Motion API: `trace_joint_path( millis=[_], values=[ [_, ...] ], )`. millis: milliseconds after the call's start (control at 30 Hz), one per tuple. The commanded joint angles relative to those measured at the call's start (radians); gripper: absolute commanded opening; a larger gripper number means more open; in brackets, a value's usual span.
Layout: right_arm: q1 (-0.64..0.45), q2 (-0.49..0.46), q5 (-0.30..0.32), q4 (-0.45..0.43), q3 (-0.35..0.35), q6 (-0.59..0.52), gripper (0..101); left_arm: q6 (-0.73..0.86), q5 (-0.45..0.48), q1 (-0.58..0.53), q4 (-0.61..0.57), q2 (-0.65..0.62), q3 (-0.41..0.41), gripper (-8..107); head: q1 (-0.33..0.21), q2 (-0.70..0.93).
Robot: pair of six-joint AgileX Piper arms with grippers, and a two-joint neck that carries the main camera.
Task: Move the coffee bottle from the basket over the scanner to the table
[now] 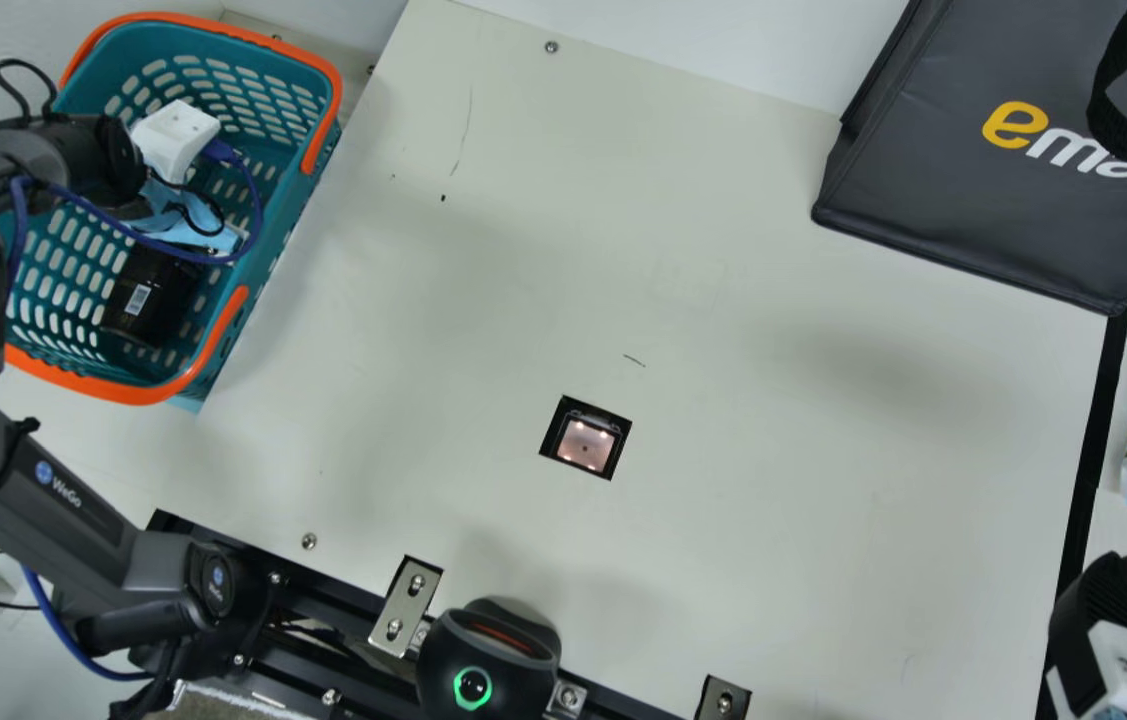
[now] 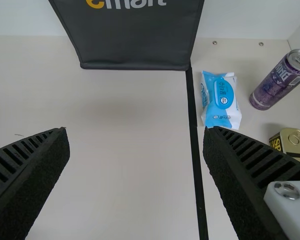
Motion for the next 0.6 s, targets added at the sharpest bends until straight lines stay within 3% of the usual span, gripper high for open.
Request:
trace_joint_path(
  millis=[0,367,567],
  values=[
    [0.000,0.000,0.000,0.000,0.000,0.000,95,-0.003,-0.013,-0.002,0.027,0.009,0.002,90,-0.030,0.002],
    [0.000,0.000,0.000,0.000,0.000,0.000,95,0.015,-0.005,-0.004,0.041,0.065,-0.015,90,-0.030,0.002],
    [0.000,0.000,0.000,0.000,0.000,0.000,95,0.105,0.047,-0.011,-0.080,0.055,-0.005,90,-0.030,0.002]
  ],
)
